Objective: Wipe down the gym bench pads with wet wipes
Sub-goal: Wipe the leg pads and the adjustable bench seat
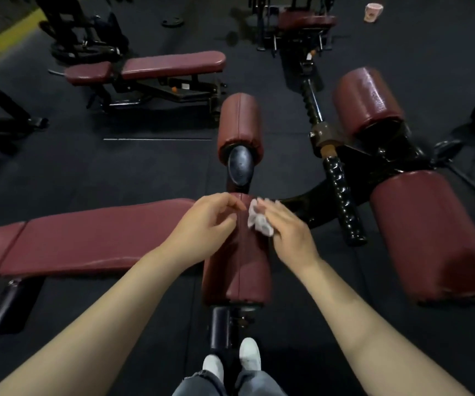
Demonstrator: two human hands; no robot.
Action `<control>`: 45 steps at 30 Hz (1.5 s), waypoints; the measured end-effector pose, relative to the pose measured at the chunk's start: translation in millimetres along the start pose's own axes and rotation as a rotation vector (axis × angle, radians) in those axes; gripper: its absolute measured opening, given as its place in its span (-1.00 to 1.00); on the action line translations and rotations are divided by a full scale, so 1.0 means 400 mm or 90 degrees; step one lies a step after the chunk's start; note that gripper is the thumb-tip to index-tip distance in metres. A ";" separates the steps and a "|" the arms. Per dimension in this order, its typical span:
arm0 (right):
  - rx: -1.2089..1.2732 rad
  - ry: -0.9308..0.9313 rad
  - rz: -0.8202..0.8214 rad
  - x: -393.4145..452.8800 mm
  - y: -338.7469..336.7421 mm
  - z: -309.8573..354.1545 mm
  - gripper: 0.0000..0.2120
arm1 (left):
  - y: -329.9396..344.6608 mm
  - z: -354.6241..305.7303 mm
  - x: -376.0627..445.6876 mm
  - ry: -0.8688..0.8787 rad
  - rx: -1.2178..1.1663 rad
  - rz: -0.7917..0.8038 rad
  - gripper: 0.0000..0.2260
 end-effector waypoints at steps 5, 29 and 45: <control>0.172 0.189 -0.020 0.014 0.008 -0.019 -0.51 | 0.034 -0.050 0.001 0.145 0.115 0.057 -0.71; -0.002 0.078 0.111 -0.031 0.007 0.150 -0.49 | 0.009 0.147 -0.113 0.258 0.327 0.092 -0.46; 0.002 0.176 0.018 0.099 0.008 0.052 -0.54 | 0.033 0.176 -0.070 0.167 0.137 0.014 -0.34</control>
Point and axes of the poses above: each hand's wrist, its own x-axis towards the middle knuckle, its own y-axis out of the palm, z = x × y, the point moved 8 cm from there along x, towards the middle knuckle, and after that the axes turned 1 degree about y, right-handed, at the moved point
